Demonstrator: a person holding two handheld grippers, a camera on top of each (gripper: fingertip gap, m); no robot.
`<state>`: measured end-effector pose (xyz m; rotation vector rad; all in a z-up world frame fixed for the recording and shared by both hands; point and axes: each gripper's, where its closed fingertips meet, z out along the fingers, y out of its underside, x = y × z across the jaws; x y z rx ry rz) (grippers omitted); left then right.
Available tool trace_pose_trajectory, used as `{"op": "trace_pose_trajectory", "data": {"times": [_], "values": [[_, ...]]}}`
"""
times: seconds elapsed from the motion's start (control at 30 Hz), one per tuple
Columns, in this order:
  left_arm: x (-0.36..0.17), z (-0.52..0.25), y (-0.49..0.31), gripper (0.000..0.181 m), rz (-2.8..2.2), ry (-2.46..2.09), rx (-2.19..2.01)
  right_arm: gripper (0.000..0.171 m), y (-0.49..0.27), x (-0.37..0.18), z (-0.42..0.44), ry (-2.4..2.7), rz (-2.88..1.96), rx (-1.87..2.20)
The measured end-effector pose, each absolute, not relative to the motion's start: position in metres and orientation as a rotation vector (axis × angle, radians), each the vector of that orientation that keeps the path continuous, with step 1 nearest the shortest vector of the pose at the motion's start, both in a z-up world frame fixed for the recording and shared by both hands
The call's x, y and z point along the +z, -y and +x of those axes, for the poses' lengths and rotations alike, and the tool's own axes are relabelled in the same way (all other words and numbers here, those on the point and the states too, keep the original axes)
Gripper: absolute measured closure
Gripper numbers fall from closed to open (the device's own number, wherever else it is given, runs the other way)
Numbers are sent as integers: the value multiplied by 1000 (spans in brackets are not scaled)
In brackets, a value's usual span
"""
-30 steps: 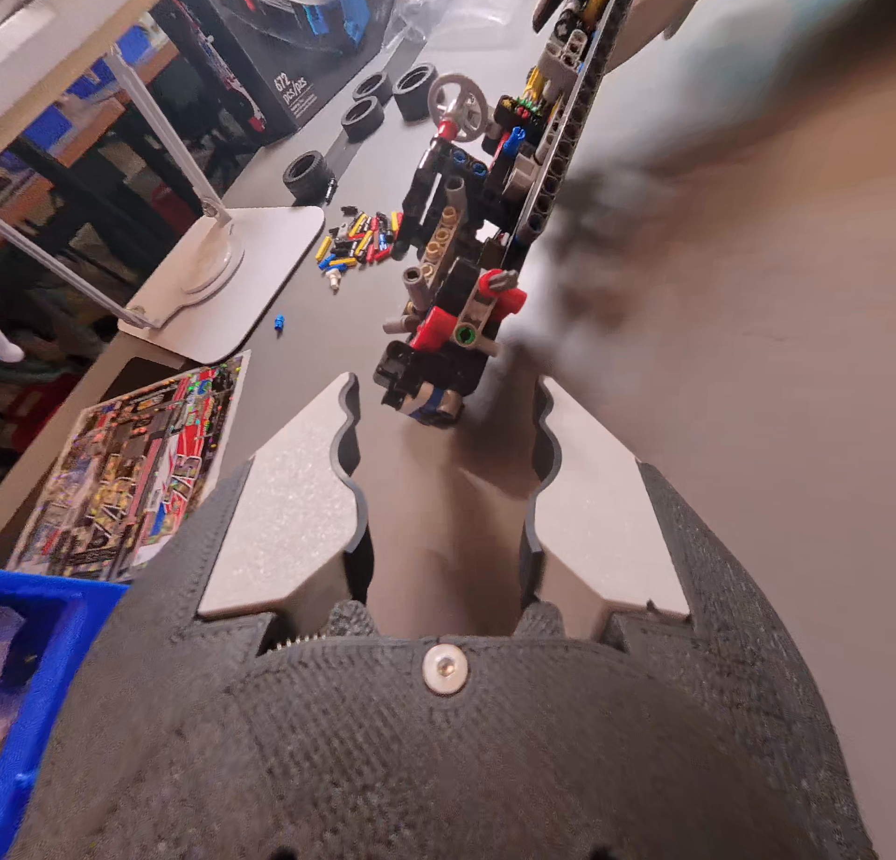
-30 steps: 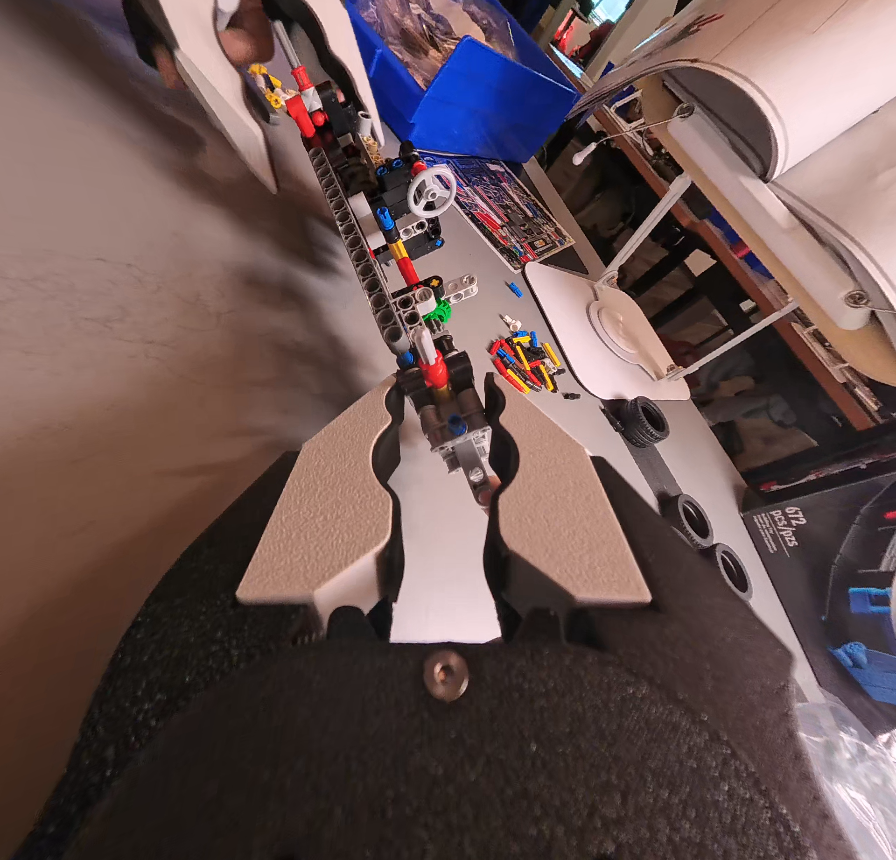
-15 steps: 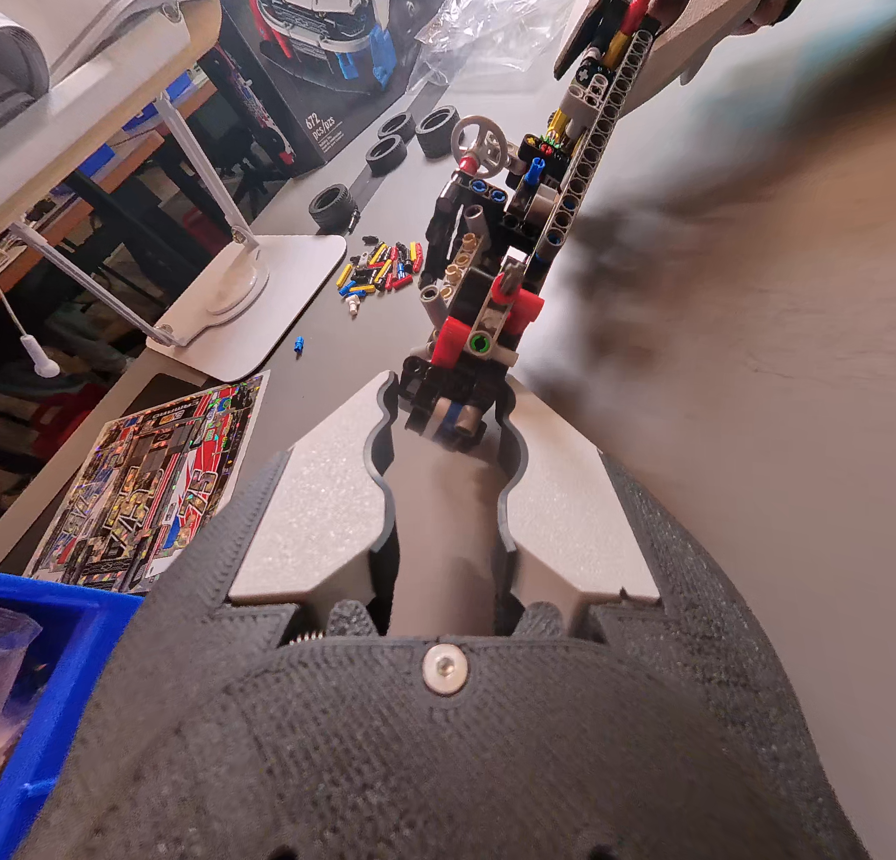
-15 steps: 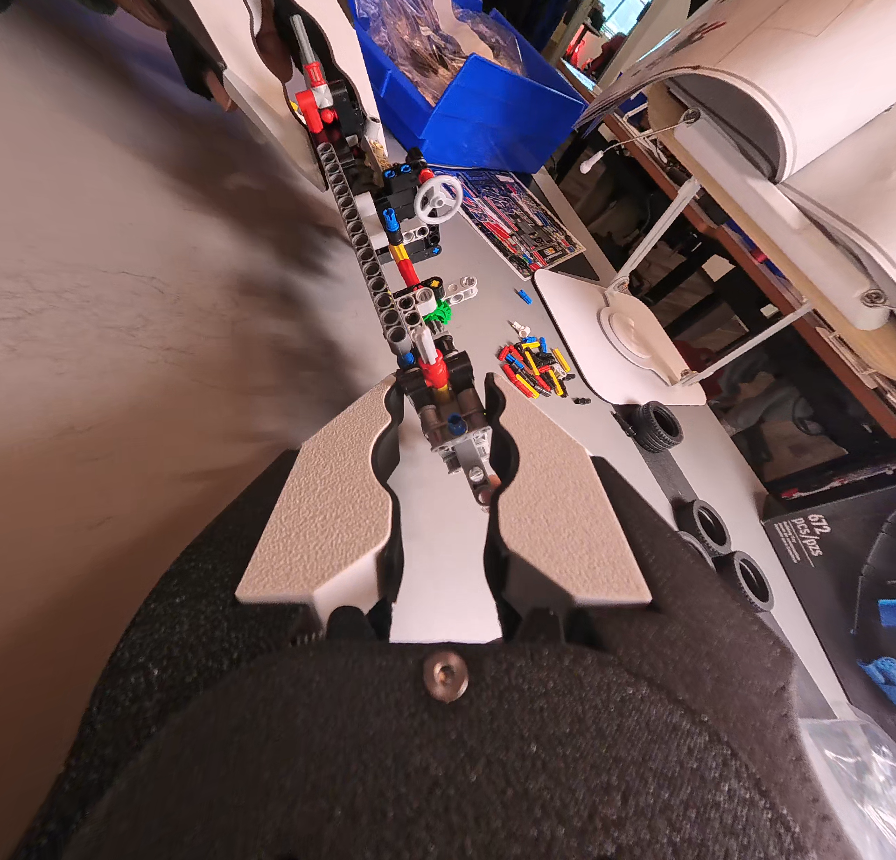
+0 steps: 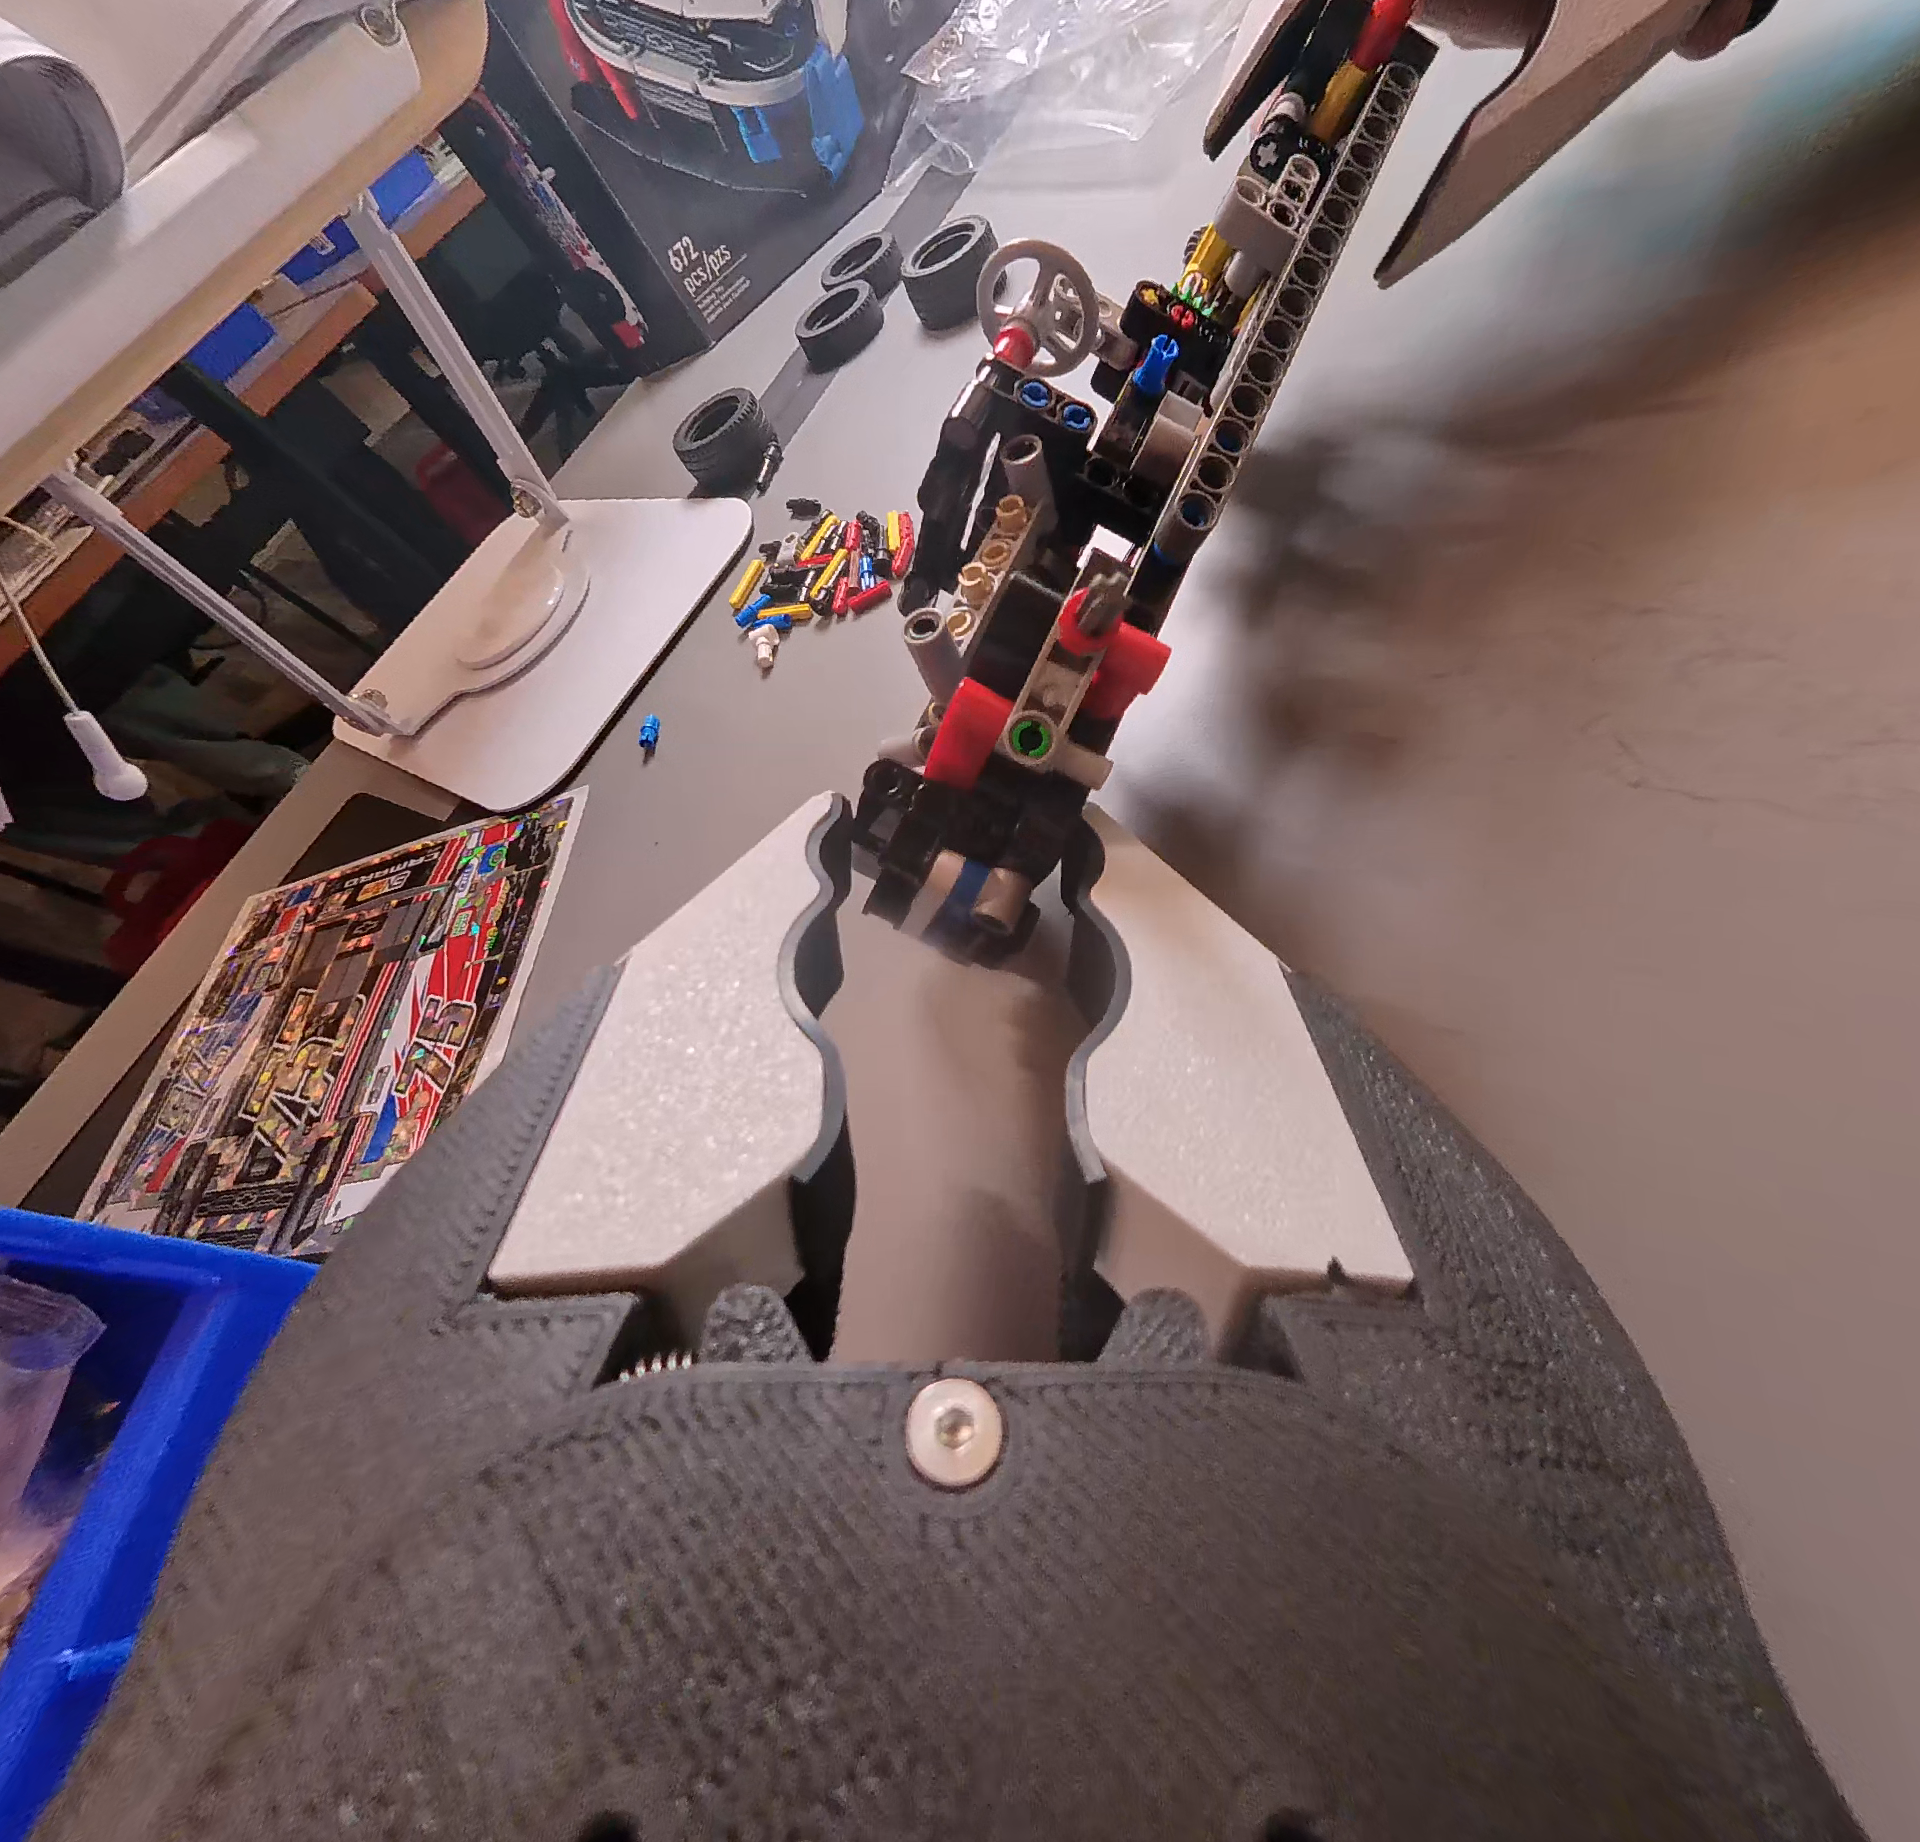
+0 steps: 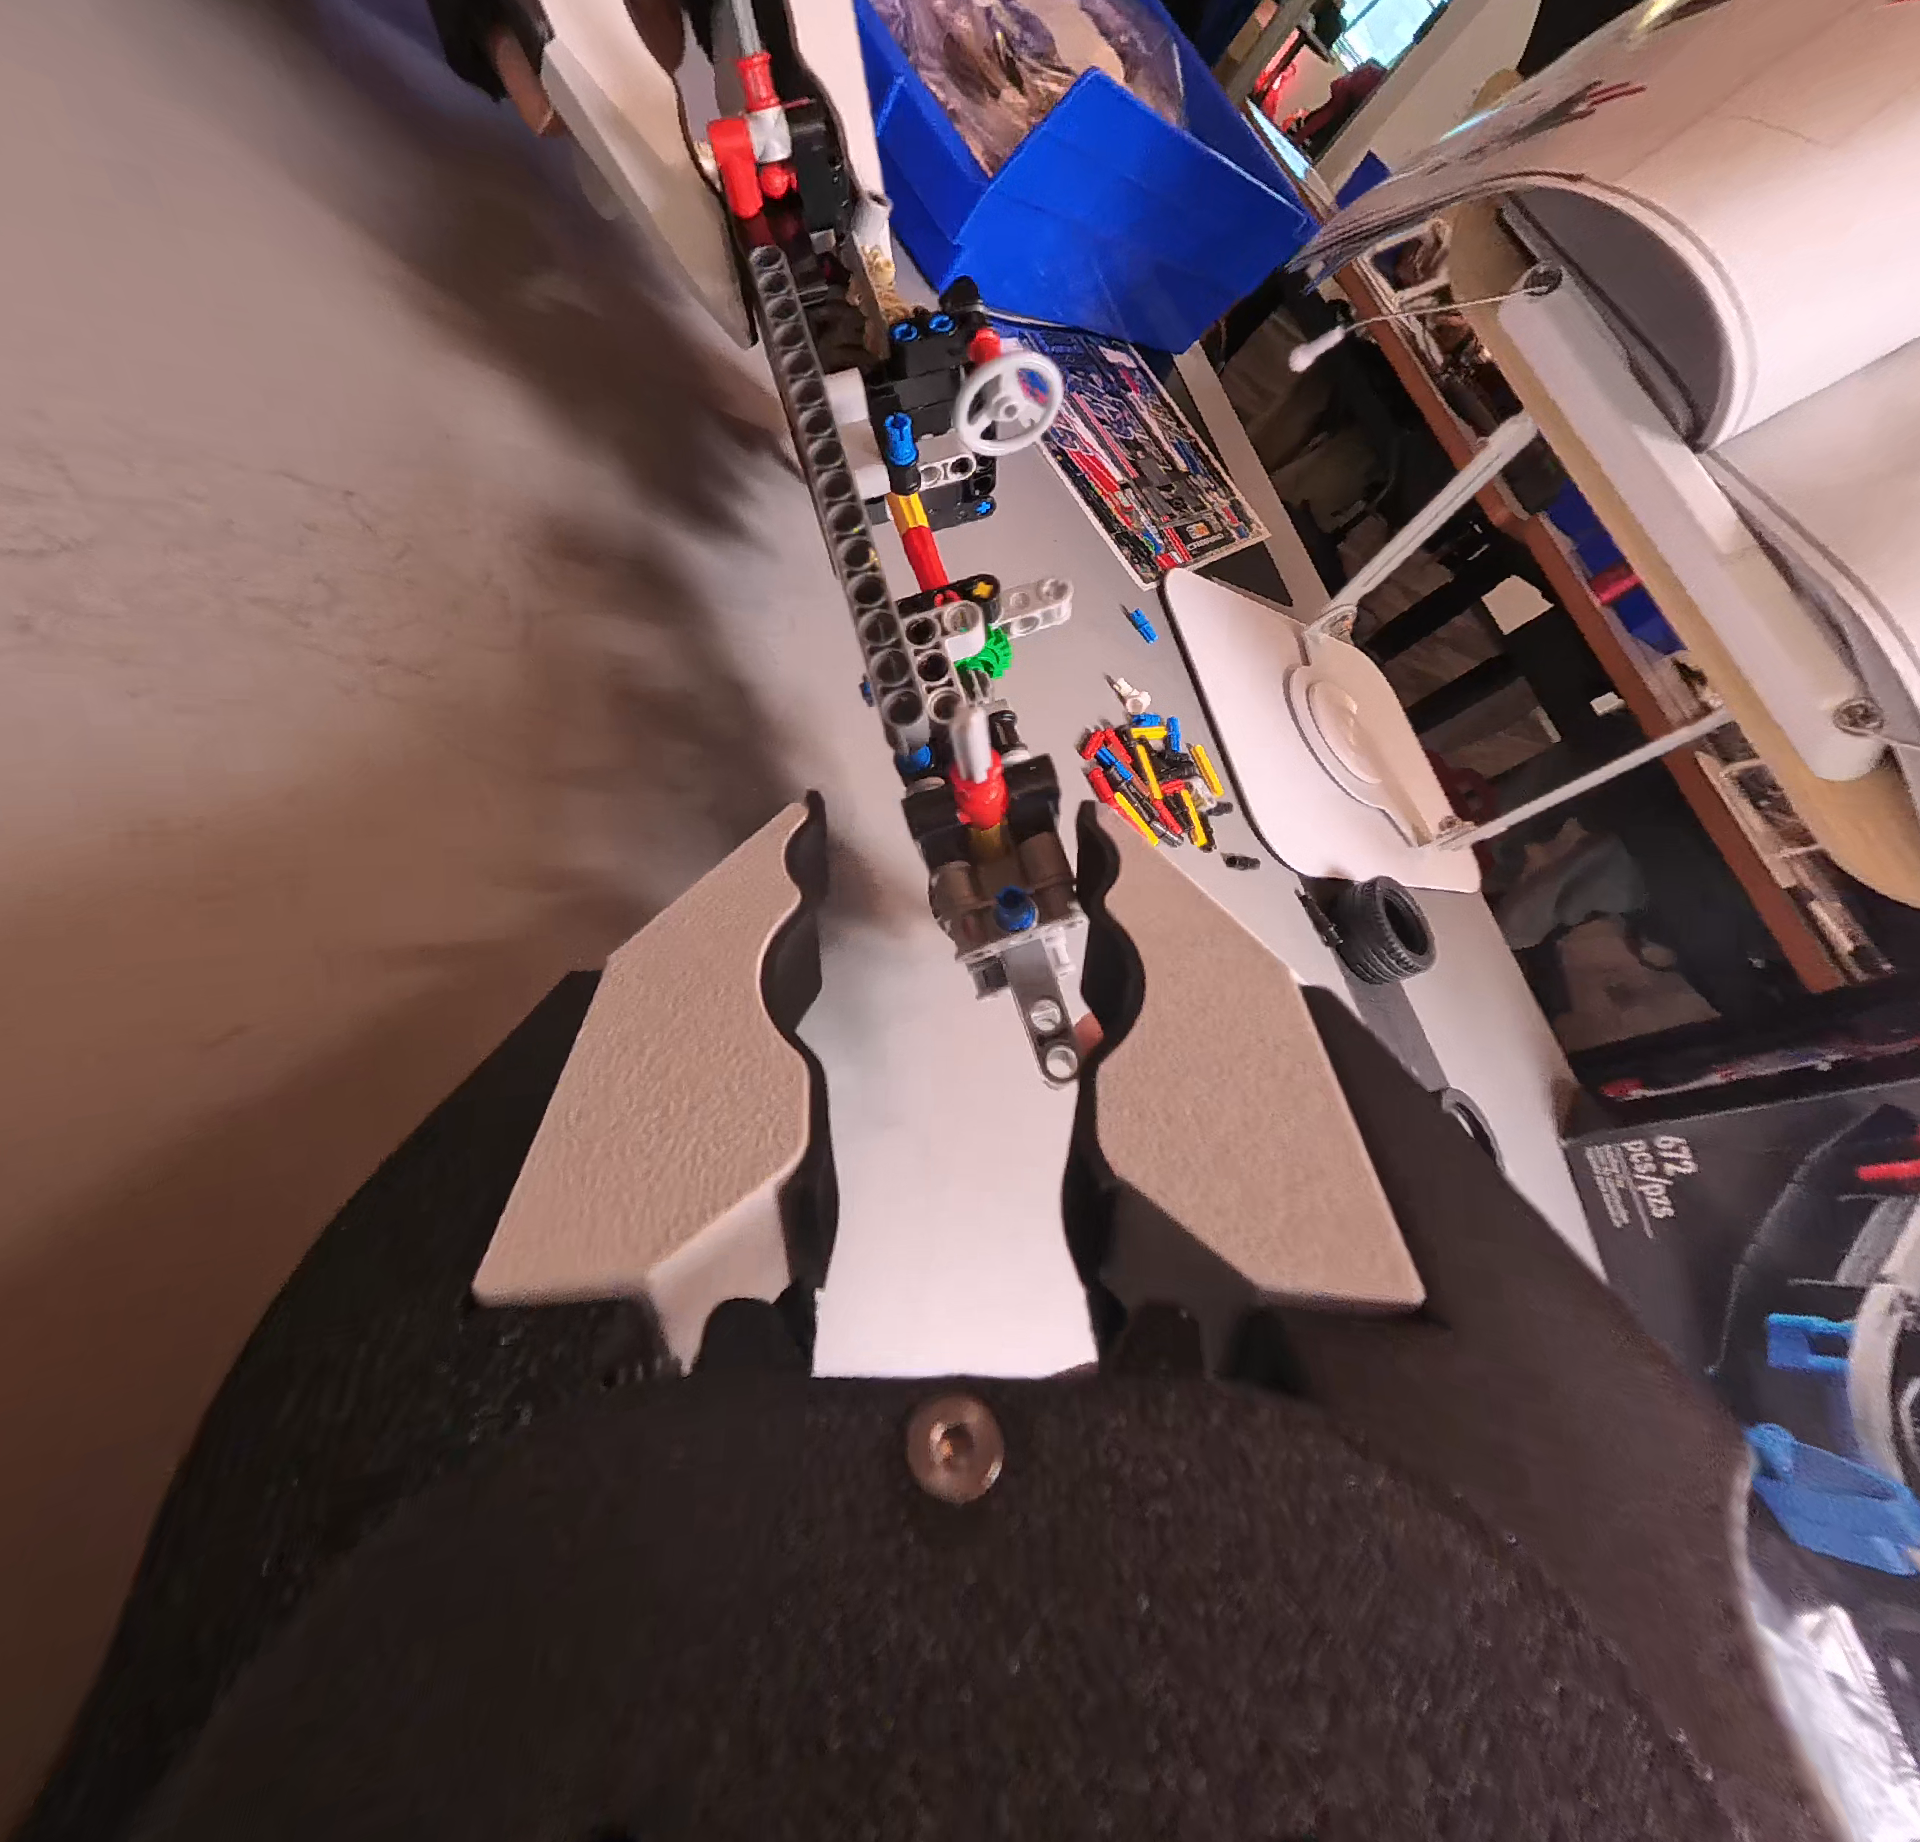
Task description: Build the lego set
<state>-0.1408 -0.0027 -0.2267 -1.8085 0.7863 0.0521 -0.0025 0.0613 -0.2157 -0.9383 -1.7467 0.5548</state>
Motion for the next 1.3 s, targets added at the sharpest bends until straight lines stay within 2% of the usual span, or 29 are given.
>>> {"op": "trace_pose_trajectory", "data": {"times": [0.2, 0.5, 0.8, 0.93, 1.3], "values": [[-227, -140, 3, 141, -1806, -788, 64, 120, -59, -213, -7, 1741, -898, 474], [-228, -133, 6, 142, -1782, -840, 108, 141, -60, -215, -9, 1725, -881, 440], [-229, -134, 6, 142, -1789, -836, 150, 141, -60, -217, -6, 1749, -873, 421], [-230, -141, 5, 142, -1801, -816, 186, 134, -56, -213, 1, 1801, -885, 445], [-229, -141, 2, 142, -1812, -800, 246, 135, -34, -208, -18, 1888, -721, 45]]}}
